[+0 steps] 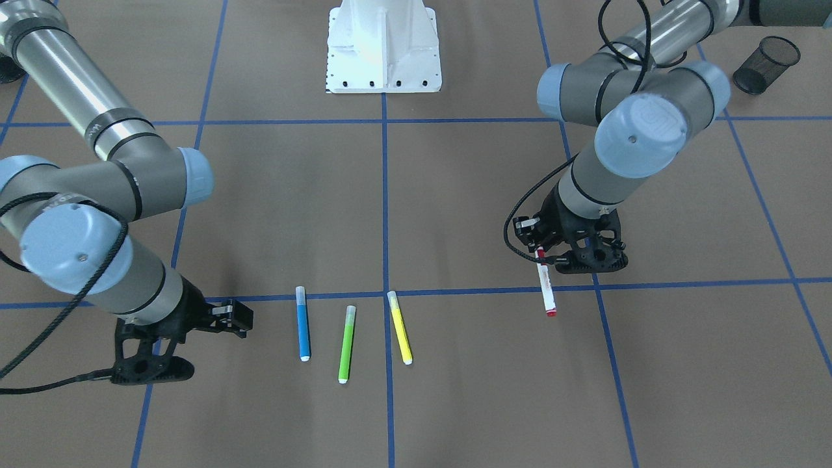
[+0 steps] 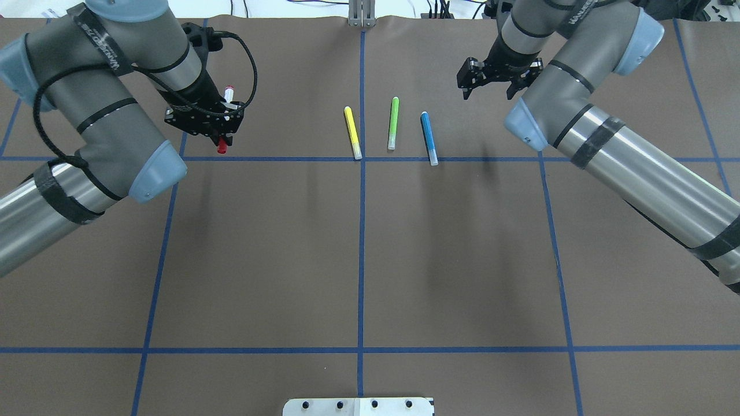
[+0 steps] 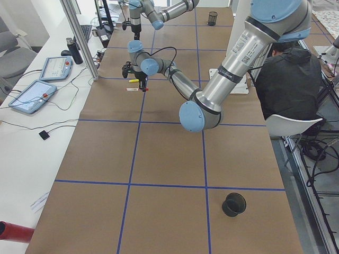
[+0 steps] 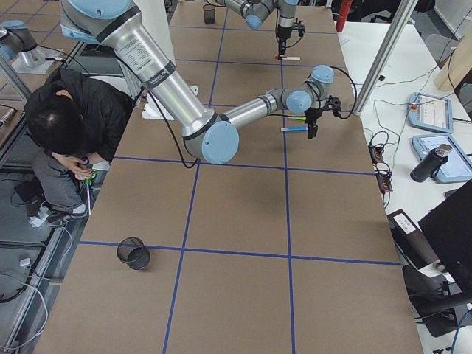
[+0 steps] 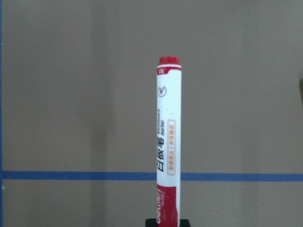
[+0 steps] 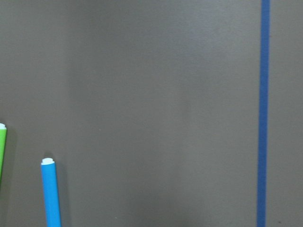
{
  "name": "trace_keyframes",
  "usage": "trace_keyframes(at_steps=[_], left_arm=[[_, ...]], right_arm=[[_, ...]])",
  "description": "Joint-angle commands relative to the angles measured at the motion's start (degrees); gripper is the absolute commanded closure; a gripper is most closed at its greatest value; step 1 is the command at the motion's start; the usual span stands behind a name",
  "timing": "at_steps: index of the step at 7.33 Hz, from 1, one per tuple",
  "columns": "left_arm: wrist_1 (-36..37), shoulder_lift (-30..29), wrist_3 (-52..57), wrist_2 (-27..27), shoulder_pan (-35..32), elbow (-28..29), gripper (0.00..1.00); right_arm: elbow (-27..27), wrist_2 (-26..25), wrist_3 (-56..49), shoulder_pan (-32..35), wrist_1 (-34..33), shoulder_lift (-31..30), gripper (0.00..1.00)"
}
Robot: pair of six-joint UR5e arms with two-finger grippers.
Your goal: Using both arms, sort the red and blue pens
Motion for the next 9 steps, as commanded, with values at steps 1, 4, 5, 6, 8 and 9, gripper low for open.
trace_keyframes(at_steps=[1, 4, 5, 6, 8, 9], left_arm=[[4.8, 4.3, 1.3, -0.3, -0.7, -8.3, 1.00], [5.5, 8.1, 4.5, -0.3, -2.3, -12.7, 1.00], [5.5, 8.7, 5.4, -0.4, -3.4, -12.9, 1.00], [6.2, 12.0, 8.5, -0.5, -3.7, -14.7, 1.00], [16.3, 13.3, 12.1, -0.5, -4.7, -18.8, 1.00], [18.4, 14.1, 16.6, -0.5, -6.5, -19.3, 1.00]], right_arm=[[-2.3, -5.1, 4.0, -4.5, 1.0, 3.2, 0.04], [-7.8, -6.9, 7.2, -7.8, 7.2, 4.6, 0.18], [-8.0, -6.8, 7.3, -8.0, 7.2, 4.8, 0.18], [-8.0, -6.8, 7.3, -8.7, 7.2, 4.8, 0.19], [-8.0, -6.7, 6.9, -9.5, 6.9, 4.7, 0.22], [-8.0, -6.6, 6.8, -9.6, 6.8, 4.7, 0.30]])
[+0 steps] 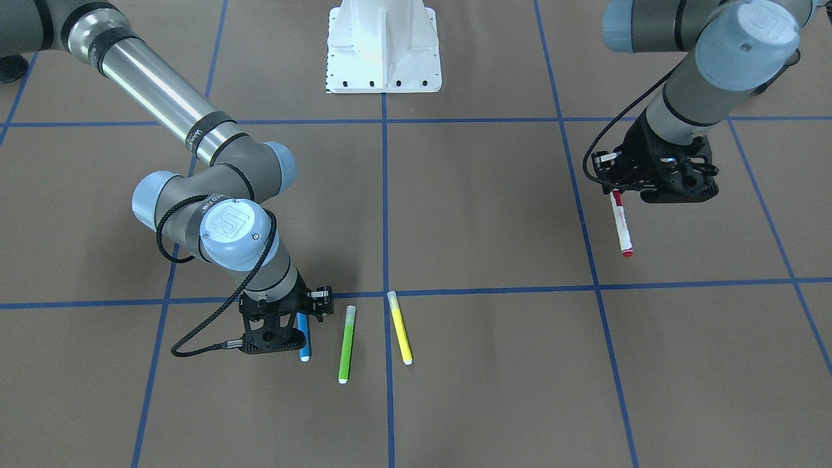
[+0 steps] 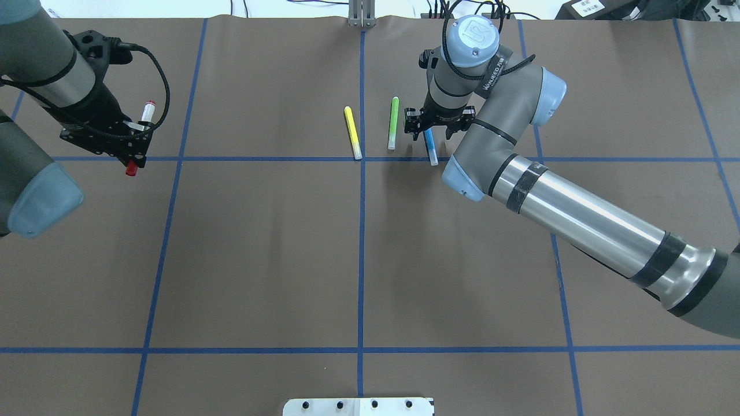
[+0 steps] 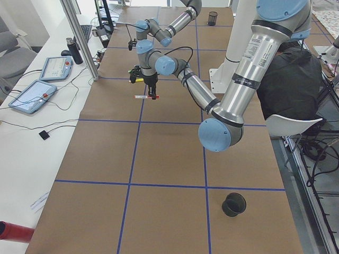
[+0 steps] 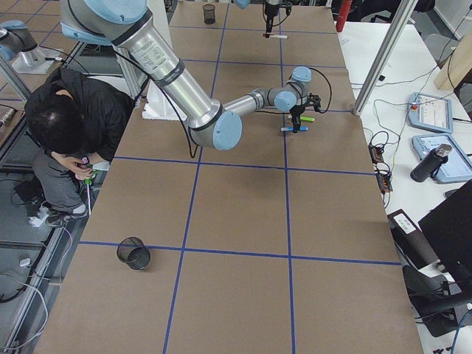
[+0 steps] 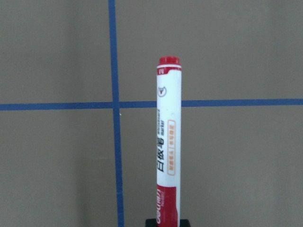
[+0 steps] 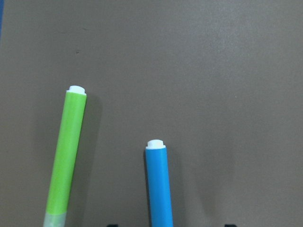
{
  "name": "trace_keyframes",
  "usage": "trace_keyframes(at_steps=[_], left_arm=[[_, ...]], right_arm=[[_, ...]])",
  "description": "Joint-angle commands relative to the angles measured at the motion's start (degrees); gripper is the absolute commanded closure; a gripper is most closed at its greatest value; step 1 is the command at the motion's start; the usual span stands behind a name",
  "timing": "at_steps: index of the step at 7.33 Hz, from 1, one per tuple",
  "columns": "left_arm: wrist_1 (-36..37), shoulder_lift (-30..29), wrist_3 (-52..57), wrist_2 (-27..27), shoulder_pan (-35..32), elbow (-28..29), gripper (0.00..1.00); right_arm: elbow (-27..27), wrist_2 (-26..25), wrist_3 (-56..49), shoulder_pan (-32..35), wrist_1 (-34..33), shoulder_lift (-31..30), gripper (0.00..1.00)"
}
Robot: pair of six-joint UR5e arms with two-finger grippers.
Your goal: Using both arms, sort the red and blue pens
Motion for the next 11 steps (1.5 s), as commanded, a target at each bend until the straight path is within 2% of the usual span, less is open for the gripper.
trace_keyframes(at_steps=[1, 3, 4, 5, 7, 8, 9, 10, 11], left_arm=[[4.1, 2.3, 6.6, -0.1, -2.5, -1.6, 1.00], [4.1, 2.3, 7.6, 0.0, -3.4, -1.6, 1.00], [4.1, 2.4, 7.7, 0.0, -3.5, -1.6, 1.00], [4.2, 2.4, 7.8, 0.0, -3.9, -1.6, 1.00], [4.2, 2.3, 7.8, 0.0, -3.9, -1.5, 1.00], [4.2, 2.3, 7.8, 0.0, -3.9, -1.5, 1.00], [4.2, 2.3, 7.8, 0.0, -4.3, -1.6, 1.00], [4.3, 3.0, 9.1, 0.0, -5.1, -1.8, 1.00], [4.5, 6.9, 14.1, 0.0, -6.6, -3.1, 1.00]], right_arm=[[0.0, 0.2, -0.4, -0.6, -0.3, 0.0, 0.36], [0.0, 0.2, -0.7, -0.9, -0.3, -0.4, 0.41], [0.0, 0.4, -0.7, -0.9, -0.3, -0.4, 0.48], [0.0, 0.4, -0.8, -0.9, -0.3, -0.4, 0.60], [0.2, 2.0, -1.6, -0.7, -0.5, -0.6, 0.95], [0.4, 2.0, -2.0, -0.6, -1.1, -0.6, 1.00], [1.5, 2.5, -2.7, 0.2, -2.7, -0.4, 1.00], [4.3, 4.6, -3.6, 1.7, -6.9, -0.3, 1.00], [7.4, 4.9, -5.0, 2.3, -11.9, -0.2, 1.00]])
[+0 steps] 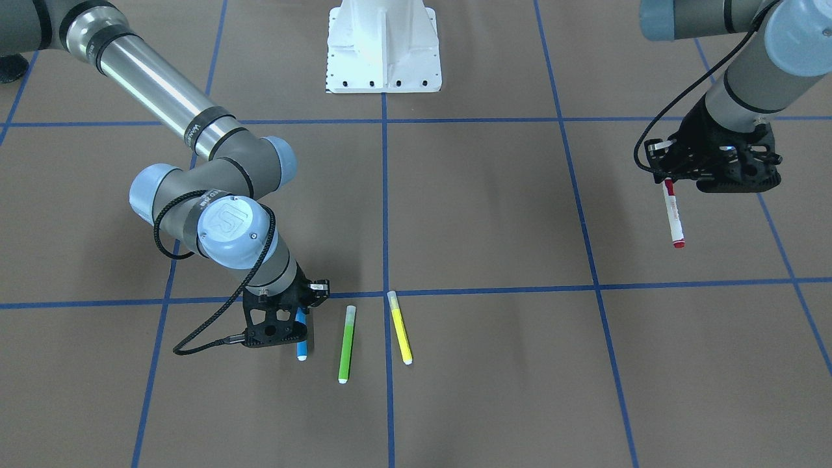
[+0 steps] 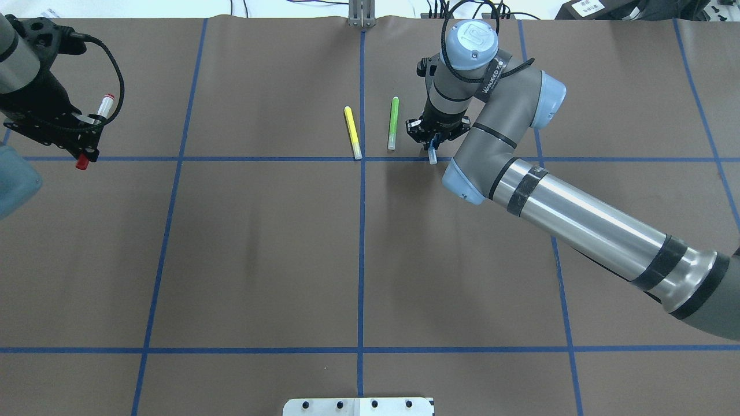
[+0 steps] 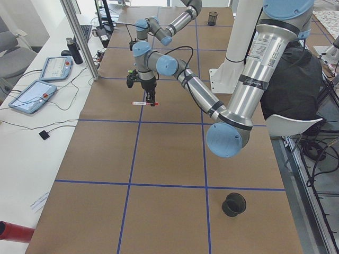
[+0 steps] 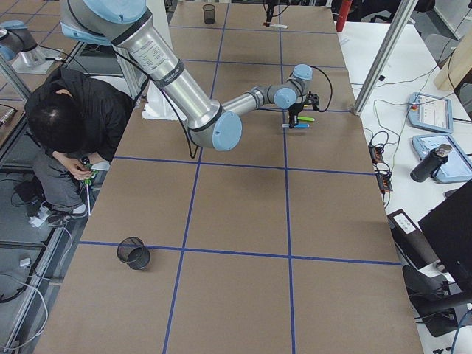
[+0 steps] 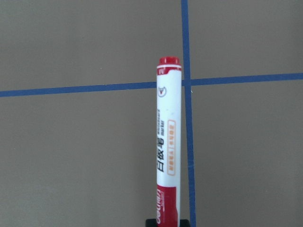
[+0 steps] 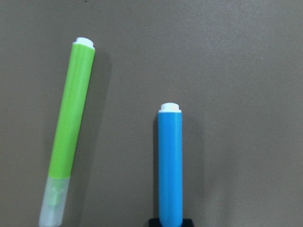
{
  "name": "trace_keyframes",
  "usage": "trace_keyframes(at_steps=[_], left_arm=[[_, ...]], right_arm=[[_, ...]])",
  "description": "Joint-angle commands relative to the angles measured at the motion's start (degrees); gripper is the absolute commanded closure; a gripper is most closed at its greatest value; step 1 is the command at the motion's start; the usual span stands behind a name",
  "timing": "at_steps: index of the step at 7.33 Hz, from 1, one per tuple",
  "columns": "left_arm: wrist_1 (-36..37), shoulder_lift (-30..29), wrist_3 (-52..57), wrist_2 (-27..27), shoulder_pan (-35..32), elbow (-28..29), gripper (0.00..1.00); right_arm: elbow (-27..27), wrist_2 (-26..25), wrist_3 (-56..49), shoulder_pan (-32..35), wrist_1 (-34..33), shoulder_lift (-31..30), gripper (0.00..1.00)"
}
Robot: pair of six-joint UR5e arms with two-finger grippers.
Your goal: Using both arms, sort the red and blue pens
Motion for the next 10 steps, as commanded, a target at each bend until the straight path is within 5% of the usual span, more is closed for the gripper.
trace_keyframes(at_steps=[1, 4, 9, 10], left_arm=[[0.3, 7.3, 9.0, 0.0, -4.0, -1.9, 1.00], [0.1, 18.3, 22.7, 0.3, -12.0, -2.2, 1.00], [0.5, 38.7, 25.0, -0.5, -27.0, -3.9, 1.00], [2.8, 41.0, 25.0, -4.7, -29.8, -2.5, 1.00]], right_arm=[[5.6, 1.1, -2.6, 1.9, -8.3, 0.2, 1.00], [7.0, 0.6, -2.8, 3.0, -10.7, -0.1, 1.00], [16.8, -0.2, -3.3, 7.6, -16.6, -7.4, 1.00], [18.3, -0.2, -4.1, 8.1, -19.3, -7.7, 1.00]])
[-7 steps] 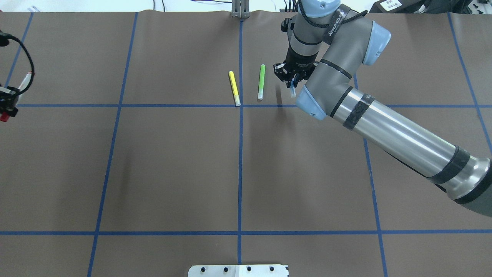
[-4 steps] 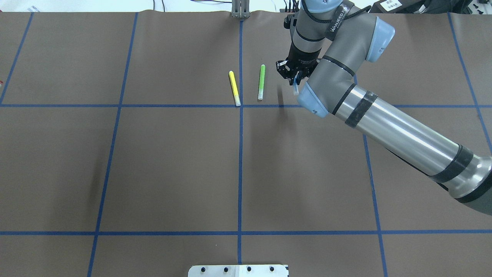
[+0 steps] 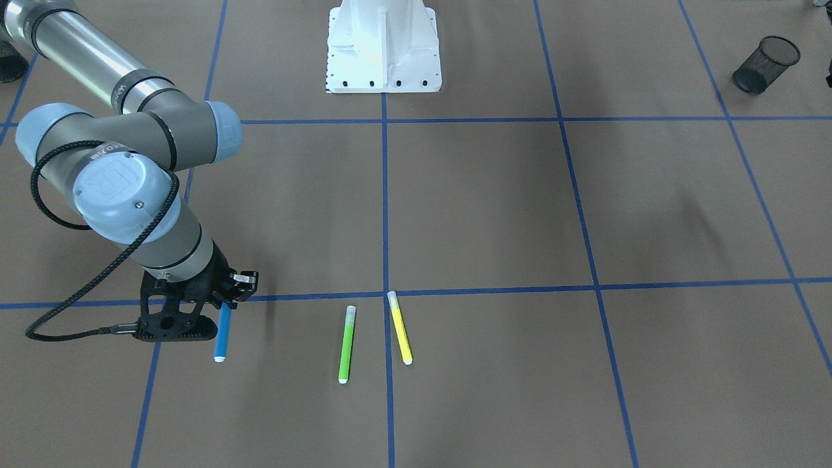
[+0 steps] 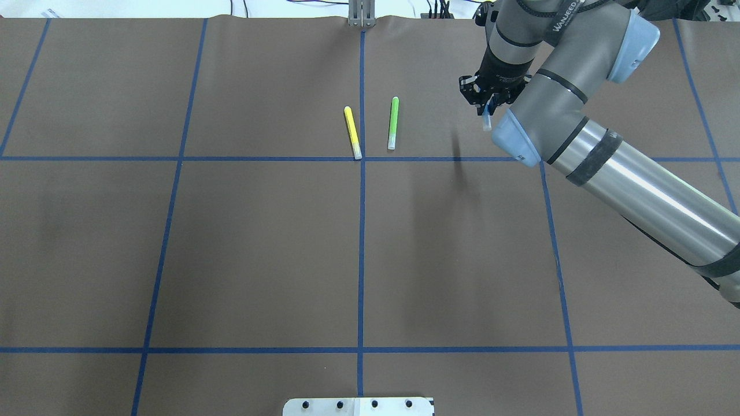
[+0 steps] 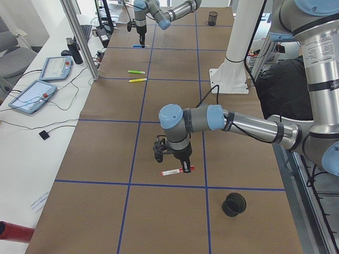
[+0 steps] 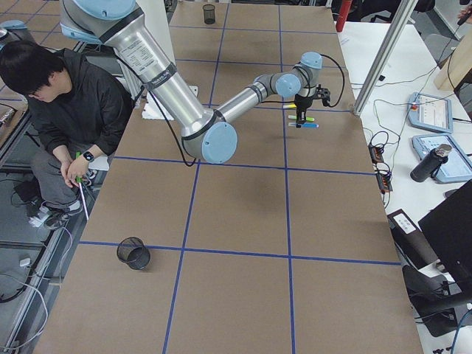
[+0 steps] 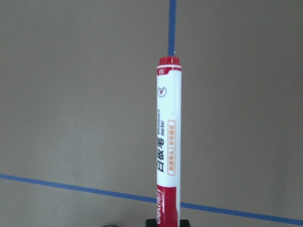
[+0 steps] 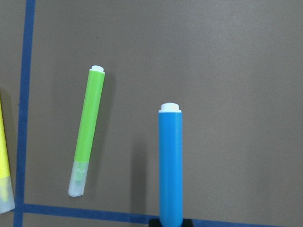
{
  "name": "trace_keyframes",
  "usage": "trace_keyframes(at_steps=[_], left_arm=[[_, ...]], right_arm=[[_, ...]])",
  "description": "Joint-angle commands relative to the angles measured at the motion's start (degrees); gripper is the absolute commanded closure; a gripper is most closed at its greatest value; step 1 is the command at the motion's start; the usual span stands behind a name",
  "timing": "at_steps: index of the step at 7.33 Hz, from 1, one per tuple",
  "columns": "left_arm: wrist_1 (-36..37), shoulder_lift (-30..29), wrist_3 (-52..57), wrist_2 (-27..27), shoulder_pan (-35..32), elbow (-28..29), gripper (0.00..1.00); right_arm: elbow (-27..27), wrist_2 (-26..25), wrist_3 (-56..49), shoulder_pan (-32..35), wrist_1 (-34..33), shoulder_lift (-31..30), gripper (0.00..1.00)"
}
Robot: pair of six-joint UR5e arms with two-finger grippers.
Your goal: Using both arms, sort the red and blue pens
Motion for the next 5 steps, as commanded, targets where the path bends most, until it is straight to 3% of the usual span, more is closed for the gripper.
trace_keyframes(at_steps=[1, 3, 5], left_arm=[[7.5, 5.2, 0.1, -7.5, -6.0, 1.8, 1.00], [20.8, 5.5, 0.1, -9.9, -15.3, 4.8, 1.00], [28.5, 6.6, 1.6, -14.7, -19.8, 10.4, 1.00]], right_arm=[[4.2, -0.3, -3.9, 1.1, -4.0, -2.5, 1.00], [5.7, 0.2, -5.1, 1.5, -4.2, -3.5, 1.00], [7.3, 0.2, -5.0, 1.6, -4.3, -4.1, 1.00]])
